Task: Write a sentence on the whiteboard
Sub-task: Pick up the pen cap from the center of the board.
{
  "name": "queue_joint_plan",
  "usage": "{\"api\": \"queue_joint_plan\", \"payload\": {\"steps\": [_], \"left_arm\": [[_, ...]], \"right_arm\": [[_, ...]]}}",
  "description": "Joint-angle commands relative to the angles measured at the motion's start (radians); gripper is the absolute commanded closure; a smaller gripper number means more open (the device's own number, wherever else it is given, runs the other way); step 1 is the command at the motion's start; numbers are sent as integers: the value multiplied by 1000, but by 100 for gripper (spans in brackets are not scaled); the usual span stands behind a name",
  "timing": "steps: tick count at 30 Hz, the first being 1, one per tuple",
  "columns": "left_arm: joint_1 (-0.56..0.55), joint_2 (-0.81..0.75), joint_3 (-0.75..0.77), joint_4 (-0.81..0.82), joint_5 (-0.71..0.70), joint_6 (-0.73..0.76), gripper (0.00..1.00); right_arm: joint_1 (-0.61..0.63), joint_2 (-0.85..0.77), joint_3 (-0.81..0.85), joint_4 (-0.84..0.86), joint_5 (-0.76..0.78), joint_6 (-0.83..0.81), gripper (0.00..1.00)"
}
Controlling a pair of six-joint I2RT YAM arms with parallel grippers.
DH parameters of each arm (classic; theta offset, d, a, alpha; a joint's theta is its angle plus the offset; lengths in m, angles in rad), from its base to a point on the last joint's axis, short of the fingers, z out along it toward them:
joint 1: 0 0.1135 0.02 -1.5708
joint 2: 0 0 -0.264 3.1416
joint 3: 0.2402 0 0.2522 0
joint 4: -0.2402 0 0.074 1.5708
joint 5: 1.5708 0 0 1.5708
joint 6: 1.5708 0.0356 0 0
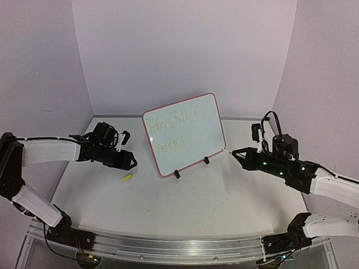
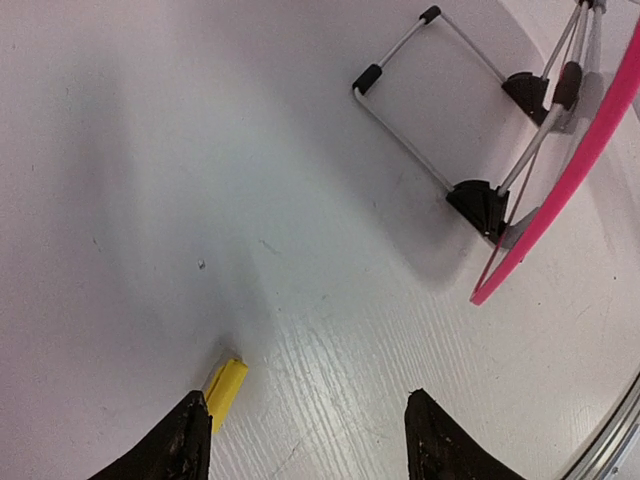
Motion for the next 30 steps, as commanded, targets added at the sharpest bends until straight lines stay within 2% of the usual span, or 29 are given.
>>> {"api": "queue_joint_plan", "payload": {"steps": [1,11,30], "left_arm": [[-3,-2,-39,-13,-97,-2,36],[-6,67,-57,-24,-87,-1,48],[-22,199,-15,-40,-123,9,58]], "right_arm": [[-4,-37,-15,-4,5,26,100],[-4,-35,-20,-8,12,35,100],[-4,-37,-30,-14,30,46,100]]}}
